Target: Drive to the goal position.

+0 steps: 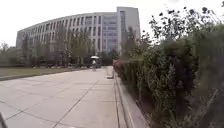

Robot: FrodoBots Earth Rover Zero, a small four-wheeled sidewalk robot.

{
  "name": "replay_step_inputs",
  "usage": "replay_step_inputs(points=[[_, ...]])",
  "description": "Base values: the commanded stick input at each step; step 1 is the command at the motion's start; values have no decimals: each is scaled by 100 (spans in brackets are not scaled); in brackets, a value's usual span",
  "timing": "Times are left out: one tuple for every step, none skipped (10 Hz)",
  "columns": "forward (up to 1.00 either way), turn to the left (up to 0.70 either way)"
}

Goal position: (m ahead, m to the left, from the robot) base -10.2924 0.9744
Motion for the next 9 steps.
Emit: replay_step_inputs(points=[[0,0],[0,0],[0,0],[1,0],[1,0],[0,0],[1,0],[0,0],[0,0]])
